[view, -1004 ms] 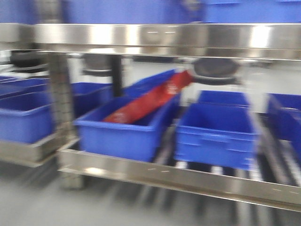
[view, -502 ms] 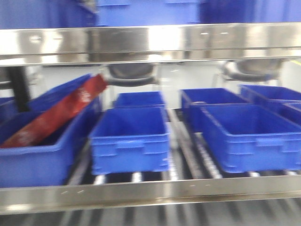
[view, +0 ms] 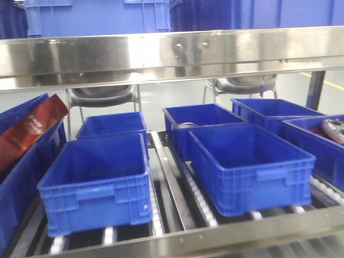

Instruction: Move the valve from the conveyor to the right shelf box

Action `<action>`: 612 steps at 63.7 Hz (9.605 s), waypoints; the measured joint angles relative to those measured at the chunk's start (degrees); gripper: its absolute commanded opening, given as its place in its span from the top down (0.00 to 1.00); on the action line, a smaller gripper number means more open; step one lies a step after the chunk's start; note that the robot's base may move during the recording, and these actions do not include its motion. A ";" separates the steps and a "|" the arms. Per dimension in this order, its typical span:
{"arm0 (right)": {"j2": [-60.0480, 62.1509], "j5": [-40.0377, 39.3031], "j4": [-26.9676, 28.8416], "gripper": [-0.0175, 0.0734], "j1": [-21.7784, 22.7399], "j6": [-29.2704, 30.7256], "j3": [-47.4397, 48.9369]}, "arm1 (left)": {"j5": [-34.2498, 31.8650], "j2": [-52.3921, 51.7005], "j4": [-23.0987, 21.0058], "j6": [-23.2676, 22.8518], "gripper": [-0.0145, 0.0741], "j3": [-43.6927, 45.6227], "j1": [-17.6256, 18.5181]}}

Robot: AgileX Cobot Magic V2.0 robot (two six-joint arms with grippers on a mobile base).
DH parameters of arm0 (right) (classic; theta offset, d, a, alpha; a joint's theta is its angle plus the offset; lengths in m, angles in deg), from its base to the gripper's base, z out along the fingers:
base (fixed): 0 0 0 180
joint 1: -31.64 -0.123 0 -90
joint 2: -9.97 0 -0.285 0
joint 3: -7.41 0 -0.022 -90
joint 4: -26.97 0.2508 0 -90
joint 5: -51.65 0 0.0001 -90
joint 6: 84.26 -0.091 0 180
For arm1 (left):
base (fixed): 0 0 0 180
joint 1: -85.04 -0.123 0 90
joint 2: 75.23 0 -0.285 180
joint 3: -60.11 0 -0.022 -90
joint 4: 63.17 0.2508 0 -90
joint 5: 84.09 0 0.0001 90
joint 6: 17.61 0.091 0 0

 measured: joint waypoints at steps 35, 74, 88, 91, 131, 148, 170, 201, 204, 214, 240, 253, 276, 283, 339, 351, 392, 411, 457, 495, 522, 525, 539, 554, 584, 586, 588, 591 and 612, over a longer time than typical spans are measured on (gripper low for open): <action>0.00 -0.04 0.14 0.98 0.00 0.00 0.00 | 0.00 0.00 0.26 0.00 0.96 0.00 0.00; 0.00 -0.13 0.43 0.98 0.00 0.00 0.00 | 0.00 0.00 0.33 0.00 0.96 0.00 0.00; 0.00 -0.25 0.43 0.98 0.00 0.00 0.00 | 0.00 0.00 0.33 0.00 0.96 0.00 0.00; 0.00 -0.25 0.43 0.98 0.00 0.00 0.00 | 0.00 0.00 0.33 0.00 0.96 0.00 0.00; 0.00 -0.36 0.43 0.98 0.00 0.00 0.00 | 0.00 0.00 0.33 0.00 0.96 0.00 0.00; 0.00 -0.36 0.43 0.98 0.00 0.00 0.00 | 0.00 0.00 0.33 0.00 0.96 0.00 0.00; 0.00 -0.36 0.43 0.98 0.00 0.00 0.00 | 0.00 0.00 0.33 0.00 0.96 0.00 0.00; -0.11 0.57 0.72 0.98 -1.82 0.00 4.55 | -1.83 1.38 -1.34 2.27 0.96 2.05 1.23; -0.22 0.03 0.72 0.98 -3.42 0.00 6.32 | -1.97 2.54 -1.34 2.82 0.96 4.04 2.66; -2.38 -2.74 1.23 0.98 -10.71 0.00 12.27 | -2.44 8.96 -2.09 3.29 0.96 14.00 10.32; -19.32 -5.52 1.83 0.98 -21.54 0.00 18.21 | -3.86 32.37 -2.41 3.41 0.96 29.15 25.62; -26.04 -5.42 1.73 0.97 -21.70 0.00 18.21 | -2.10 39.41 -0.73 3.41 0.96 29.15 26.19; -29.75 -2.46 1.73 0.40 -21.70 0.00 18.21 | 4.36 42.41 0.20 3.41 0.43 29.28 26.19; -29.88 -2.21 1.73 0.25 -21.70 0.00 18.60 | 4.69 42.65 0.28 3.41 0.21 29.50 26.19; -6.08 0.61 -4.85 0.98 -20.32 -4.63 17.18 | 9.45 19.68 6.89 -2.72 0.96 29.74 23.14; 1.26 -1.01 -7.03 0.98 -15.98 -6.91 6.14 | 9.67 13.46 8.79 -6.70 0.96 23.40 17.12; 37.28 -27.59 -7.18 0.98 -15.01 -7.33 -48.64 | -24.69 -28.13 10.87 -13.19 0.96 -37.57 15.10; 53.75 -29.23 -7.18 0.98 -15.01 -7.33 -62.15 | -31.57 -48.44 10.87 -13.31 0.96 -57.80 15.10; 57.55 -29.92 -7.18 0.98 -15.01 -7.33 -64.59 | -38.43 -59.91 10.87 -13.34 0.96 -69.18 15.10; 57.55 -29.92 -7.18 0.98 -15.01 -7.33 -64.59 | -38.79 -62.82 10.87 -13.34 0.96 -74.33 5.09; 57.55 -29.95 -7.18 0.98 -15.01 -7.33 -64.59 | -45.33 -68.75 10.87 -13.46 0.96 -89.42 0.93; 57.55 -29.95 -7.18 0.98 -15.01 -7.33 -64.59 | -45.75 -68.75 10.87 -13.46 0.96 -89.53 0.93; 57.55 -29.95 -7.18 0.98 -15.01 -7.33 -64.59 | -47.69 -68.84 10.87 -13.46 0.96 -89.61 0.93; 57.55 -29.95 -7.18 0.98 -15.01 -7.33 -64.59 | -47.96 -68.84 10.87 -13.46 0.96 -89.61 0.93; 57.55 -29.95 -7.65 0.98 -14.66 -7.33 -64.67 | -48.07 -68.84 10.87 -13.46 0.96 -89.61 0.93; 57.55 -30.08 -8.07 0.98 -14.27 -7.33 -64.67 | -48.07 -68.84 10.87 -13.46 0.96 -89.61 0.93; 57.55 -30.18 -8.44 0.98 -13.70 -7.35 -64.82 | -48.07 -68.84 10.87 -13.46 0.96 -89.61 0.93; 57.55 -30.64 -9.42 0.98 -12.48 -8.00 -65.14 | -48.07 -68.84 10.87 -13.46 0.96 -89.61 0.93; 64.68 -36.59 -13.96 0.98 -1.16 -16.44 -74.61 | -48.07 -68.84 10.87 -13.46 0.96 -89.61 0.93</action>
